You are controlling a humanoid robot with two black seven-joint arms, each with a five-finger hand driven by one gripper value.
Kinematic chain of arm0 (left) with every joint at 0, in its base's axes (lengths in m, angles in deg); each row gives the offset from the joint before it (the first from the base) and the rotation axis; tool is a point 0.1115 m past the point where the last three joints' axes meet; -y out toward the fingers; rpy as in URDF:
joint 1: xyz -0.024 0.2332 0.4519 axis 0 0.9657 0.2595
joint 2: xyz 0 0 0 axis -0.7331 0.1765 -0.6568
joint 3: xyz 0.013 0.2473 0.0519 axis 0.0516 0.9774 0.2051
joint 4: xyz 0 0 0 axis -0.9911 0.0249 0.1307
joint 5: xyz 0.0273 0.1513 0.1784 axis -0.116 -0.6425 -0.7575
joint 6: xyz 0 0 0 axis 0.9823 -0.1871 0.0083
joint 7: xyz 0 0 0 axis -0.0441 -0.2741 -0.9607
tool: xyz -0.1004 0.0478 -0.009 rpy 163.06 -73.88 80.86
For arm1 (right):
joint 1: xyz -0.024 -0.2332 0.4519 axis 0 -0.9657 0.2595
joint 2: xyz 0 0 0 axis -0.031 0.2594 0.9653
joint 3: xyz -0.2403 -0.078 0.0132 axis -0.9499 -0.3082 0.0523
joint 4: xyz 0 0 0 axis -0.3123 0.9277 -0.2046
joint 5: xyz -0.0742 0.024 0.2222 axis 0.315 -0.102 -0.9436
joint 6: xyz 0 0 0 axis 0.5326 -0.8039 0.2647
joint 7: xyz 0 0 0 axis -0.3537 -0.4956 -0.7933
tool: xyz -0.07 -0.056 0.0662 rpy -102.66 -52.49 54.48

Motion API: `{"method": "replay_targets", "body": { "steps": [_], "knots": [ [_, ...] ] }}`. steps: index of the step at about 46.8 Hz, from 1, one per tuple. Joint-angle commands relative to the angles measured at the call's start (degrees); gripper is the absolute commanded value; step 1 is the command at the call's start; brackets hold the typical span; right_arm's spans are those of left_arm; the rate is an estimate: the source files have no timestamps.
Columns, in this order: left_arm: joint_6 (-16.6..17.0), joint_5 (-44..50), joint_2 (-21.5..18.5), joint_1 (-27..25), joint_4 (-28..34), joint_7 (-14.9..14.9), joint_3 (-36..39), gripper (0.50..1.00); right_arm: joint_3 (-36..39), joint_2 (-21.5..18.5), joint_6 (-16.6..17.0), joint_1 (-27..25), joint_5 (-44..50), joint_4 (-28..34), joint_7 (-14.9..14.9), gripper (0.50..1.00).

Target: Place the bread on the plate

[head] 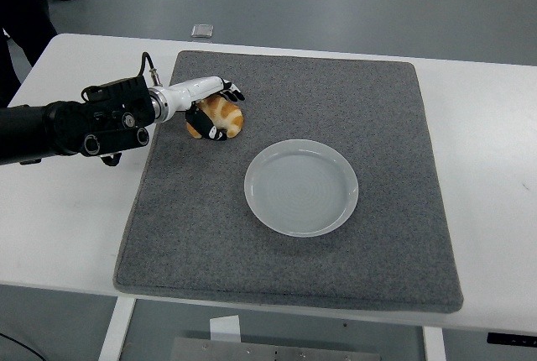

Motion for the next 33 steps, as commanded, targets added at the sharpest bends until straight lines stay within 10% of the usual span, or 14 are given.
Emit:
{"method": "replay_targets", "body": {
  "steps": [1, 8, 11, 33],
  "knots": [
    [0.33, -0.2, 0.01, -0.03, -0.09, -0.01, 0.01, 0.786, 0.0, 0.0, 0.0, 0.0, 0.0, 0.0, 0.0, 0.952],
    [0.59, -0.2, 0.01, -0.12, -0.09, -0.01, -0.08, 0.639, 0.0, 0.0, 0.0, 0.0, 0.0, 0.0, 0.0, 0.952],
    [0.59, -0.2, 0.01, -0.12, -0.09, -0.01, 0.01, 0.5, 0.0, 0.0, 0.0, 0.0, 0.0, 0.0, 0.0, 0.952],
    [1.82, -3.1, 0.01, -0.56, -0.18, 0.16, -0.25, 0.5, 0.0, 0.0, 0.0, 0.0, 0.0, 0.0, 0.0, 0.952]
  ]
}}
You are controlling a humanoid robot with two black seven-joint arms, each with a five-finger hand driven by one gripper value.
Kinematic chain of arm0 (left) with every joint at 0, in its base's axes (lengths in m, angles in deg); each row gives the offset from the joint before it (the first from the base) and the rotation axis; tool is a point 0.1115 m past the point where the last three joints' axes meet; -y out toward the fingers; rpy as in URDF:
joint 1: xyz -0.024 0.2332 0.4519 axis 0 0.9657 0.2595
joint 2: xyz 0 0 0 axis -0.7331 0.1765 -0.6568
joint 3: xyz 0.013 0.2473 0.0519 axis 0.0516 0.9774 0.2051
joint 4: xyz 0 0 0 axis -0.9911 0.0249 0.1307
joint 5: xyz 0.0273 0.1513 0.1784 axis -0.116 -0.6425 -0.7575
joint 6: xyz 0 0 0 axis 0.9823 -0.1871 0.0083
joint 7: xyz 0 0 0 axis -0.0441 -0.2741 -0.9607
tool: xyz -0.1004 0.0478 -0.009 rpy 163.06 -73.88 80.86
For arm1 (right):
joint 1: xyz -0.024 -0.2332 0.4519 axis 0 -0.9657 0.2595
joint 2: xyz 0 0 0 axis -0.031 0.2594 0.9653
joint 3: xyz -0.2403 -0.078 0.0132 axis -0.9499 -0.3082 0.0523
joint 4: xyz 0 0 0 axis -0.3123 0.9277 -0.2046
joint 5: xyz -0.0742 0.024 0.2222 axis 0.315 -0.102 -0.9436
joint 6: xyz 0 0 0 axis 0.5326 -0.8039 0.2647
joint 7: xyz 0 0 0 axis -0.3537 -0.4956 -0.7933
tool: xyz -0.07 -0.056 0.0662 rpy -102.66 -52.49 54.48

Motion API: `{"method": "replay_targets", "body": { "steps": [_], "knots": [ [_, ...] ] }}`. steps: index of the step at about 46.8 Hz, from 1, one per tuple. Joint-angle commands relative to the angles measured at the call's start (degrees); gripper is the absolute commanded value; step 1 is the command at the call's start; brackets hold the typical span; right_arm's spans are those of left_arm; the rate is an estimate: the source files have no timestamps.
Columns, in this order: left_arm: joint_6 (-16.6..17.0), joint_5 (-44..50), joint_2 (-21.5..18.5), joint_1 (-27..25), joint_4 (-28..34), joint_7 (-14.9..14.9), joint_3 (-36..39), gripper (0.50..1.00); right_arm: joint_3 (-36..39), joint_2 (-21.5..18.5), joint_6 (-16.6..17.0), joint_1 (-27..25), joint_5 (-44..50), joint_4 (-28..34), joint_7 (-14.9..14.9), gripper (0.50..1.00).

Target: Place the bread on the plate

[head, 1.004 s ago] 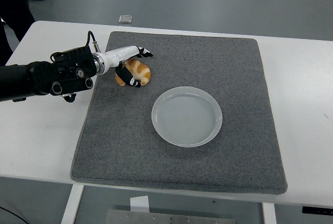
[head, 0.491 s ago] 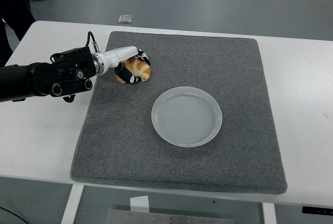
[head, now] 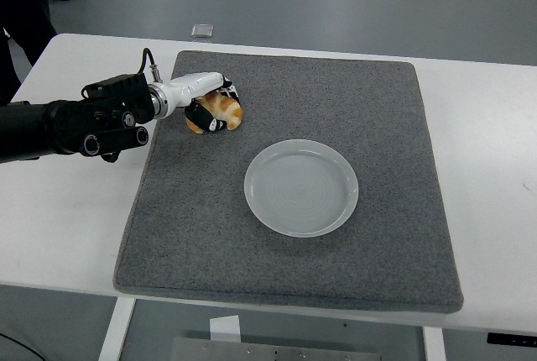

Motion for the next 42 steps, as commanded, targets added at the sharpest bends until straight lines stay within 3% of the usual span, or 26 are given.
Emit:
{"method": "replay_targets", "body": {
  "steps": [1, 10, 19, 34, 42],
  "knots": [
    [0.04, 0.06, 0.0, -0.46, 0.44, 0.14, -0.14, 0.5, 0.0, 0.0, 0.0, 0.0, 0.0, 0.0, 0.0, 0.952],
    [-0.32, 0.14, -0.17, -3.44, 1.41, 0.75, -0.58, 0.5, 0.0, 0.0, 0.0, 0.0, 0.0, 0.0, 0.0, 0.952],
    [-1.37, 1.02, -1.84, -9.68, 1.85, 0.93, -1.2, 0.5, 0.0, 0.0, 0.0, 0.0, 0.0, 0.0, 0.0, 0.952],
    [-8.22, 0.85, -6.24, -19.44, 1.94, 1.11, -4.72, 0.5, 0.0, 0.0, 0.0, 0.0, 0.0, 0.0, 0.0, 0.954],
    [-10.25, 0.23, -6.41, -21.2, 3.69, 5.06, -4.72, 0.5, 0.0, 0.0, 0.0, 0.0, 0.0, 0.0, 0.0, 0.952]
  ]
}}
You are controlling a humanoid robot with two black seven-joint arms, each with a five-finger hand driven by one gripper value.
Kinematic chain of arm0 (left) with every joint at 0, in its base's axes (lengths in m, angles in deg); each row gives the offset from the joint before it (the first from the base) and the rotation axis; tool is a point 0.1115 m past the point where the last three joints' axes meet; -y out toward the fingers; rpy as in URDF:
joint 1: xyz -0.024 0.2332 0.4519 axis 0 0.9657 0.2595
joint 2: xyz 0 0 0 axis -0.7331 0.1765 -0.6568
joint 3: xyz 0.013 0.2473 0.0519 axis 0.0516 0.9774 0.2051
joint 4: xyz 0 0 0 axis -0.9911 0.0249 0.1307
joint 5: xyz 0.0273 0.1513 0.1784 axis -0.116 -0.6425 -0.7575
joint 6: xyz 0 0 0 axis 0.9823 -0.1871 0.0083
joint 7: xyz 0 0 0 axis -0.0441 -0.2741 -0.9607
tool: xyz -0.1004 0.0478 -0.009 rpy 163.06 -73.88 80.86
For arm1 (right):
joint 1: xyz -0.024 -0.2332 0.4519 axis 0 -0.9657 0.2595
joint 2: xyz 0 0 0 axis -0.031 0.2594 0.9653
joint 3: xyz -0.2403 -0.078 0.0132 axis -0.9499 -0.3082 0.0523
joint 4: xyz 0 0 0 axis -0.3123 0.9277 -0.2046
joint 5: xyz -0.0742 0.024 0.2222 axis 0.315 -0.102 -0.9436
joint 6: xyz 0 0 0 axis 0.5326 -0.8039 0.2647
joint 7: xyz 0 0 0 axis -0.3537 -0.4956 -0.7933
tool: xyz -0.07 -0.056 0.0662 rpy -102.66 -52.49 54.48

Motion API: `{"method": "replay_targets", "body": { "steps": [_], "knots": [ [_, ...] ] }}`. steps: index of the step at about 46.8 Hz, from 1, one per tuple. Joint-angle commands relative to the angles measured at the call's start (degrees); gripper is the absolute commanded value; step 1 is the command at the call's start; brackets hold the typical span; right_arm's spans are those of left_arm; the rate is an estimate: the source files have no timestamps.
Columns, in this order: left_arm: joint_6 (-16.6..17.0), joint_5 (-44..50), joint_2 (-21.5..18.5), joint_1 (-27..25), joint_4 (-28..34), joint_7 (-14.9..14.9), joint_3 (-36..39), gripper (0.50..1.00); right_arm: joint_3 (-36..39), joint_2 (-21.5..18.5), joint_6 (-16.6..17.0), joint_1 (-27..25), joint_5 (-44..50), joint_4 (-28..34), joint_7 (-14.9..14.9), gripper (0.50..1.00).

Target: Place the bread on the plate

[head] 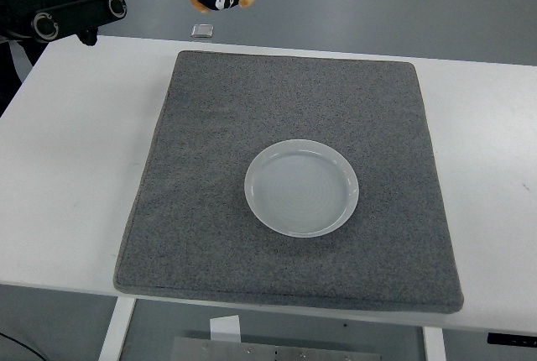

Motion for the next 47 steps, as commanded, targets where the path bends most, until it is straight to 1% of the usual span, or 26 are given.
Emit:
{"method": "replay_targets", "body": {
  "steps": [1, 7, 15, 25, 31, 39, 43, 47],
  "knots": [
    [-0.69, -0.15, -0.07, -0.75, 1.51, 2.27, -0.01, 0.5, 0.0, 0.0, 0.0, 0.01, 0.0, 0.0, 0.0, 0.952],
    [-0.77, -0.76, 0.01, -1.8, 4.06, 5.96, -0.19, 0.5, 0.0, 0.0, -0.08, 0.01, 0.0, 0.0, 0.0, 0.952],
    [-0.42, -2.78, 0.02, -1.8, 8.01, 8.78, -4.84, 0.5, 0.0, 0.0, 0.0, 0.01, 0.0, 0.0, 0.0, 0.952],
    [-0.51, -6.12, 0.8, -1.36, 11.53, 9.75, -9.94, 0.5, 0.0, 0.0, 0.0, 0.01, 0.0, 0.0, 0.0, 0.952],
    [-0.6, -6.12, 2.3, -1.45, 13.03, 10.45, -10.12, 0.5, 0.0, 0.0, 0.0, 0.01, 0.0, 0.0, 0.0, 0.952],
    [-0.77, -7.18, 3.79, -1.01, 14.44, 12.56, -10.03, 0.5, 0.0, 0.0, 0.0, 0.01, 0.0, 0.0, 0.0, 0.952],
    [-0.77, -9.02, 4.76, -0.22, 14.61, 13.35, -9.68, 0.5, 0.0, 0.0, 0.0, 0.01, 0.0, 0.0, 0.0, 0.952],
    [-0.86, -11.13, 5.64, 1.18, 14.61, 13.44, -9.51, 0.5, 0.0, 0.0, 0.0, 0.01, 0.0, 0.0, 0.0, 0.952]
  ]
}}
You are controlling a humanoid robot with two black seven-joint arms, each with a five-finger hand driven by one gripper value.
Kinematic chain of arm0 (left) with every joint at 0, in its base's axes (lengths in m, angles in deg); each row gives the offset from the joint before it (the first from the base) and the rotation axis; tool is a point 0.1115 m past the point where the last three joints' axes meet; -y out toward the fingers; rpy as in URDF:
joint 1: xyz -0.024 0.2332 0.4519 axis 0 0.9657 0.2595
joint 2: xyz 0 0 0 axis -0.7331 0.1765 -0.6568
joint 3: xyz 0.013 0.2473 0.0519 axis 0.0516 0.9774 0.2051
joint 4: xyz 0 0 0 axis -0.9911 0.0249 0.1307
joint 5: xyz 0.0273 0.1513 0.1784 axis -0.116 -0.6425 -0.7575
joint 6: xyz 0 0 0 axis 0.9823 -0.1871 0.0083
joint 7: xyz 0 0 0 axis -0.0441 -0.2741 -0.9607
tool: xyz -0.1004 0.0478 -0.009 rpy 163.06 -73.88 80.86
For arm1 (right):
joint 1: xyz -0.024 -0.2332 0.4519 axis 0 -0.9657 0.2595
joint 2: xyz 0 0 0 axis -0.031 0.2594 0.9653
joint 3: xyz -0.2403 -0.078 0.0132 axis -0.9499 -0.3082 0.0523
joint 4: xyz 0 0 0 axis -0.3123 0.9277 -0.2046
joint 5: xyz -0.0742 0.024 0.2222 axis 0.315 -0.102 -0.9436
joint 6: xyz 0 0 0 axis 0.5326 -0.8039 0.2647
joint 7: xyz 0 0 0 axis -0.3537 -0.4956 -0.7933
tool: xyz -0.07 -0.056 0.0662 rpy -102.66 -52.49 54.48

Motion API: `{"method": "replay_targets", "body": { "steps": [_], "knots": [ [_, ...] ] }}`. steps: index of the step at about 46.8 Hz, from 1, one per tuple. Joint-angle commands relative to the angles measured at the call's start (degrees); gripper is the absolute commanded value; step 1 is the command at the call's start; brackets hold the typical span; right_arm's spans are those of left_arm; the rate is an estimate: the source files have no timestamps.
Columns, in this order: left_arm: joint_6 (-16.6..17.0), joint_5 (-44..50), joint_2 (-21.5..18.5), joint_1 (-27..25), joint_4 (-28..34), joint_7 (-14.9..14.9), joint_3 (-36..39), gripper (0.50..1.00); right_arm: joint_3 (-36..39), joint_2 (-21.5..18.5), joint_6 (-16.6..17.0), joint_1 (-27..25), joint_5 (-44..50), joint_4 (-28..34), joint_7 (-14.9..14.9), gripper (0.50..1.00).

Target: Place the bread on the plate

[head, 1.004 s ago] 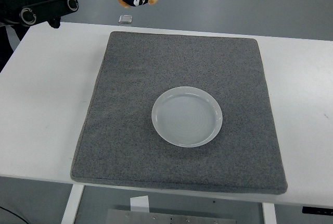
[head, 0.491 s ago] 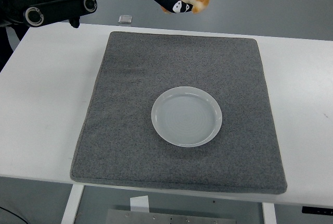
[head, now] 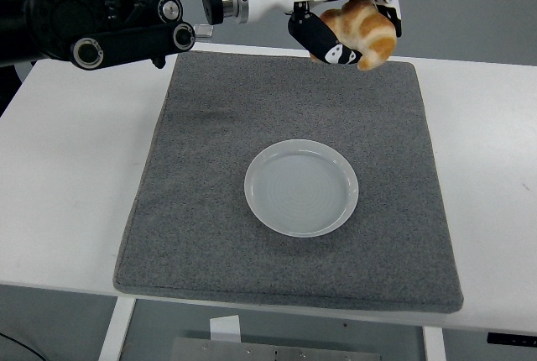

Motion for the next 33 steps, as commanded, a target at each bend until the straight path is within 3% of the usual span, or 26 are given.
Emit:
{"method": "replay_targets", "body": {
  "steps": [1, 33],
  "knots": [
    [-0.08, -1.92, 0.74, 1.39, 0.0, 0.07, 0.14, 0.5, 0.0, 0.0, 0.0, 0.01, 0.0, 0.0, 0.0, 0.952],
    [2.64, -15.37, 3.47, 13.87, -1.93, 0.07, 2.33, 0.5, 0.0, 0.0, 0.0, 0.01, 0.0, 0.0, 0.0, 0.952]
  ]
}}
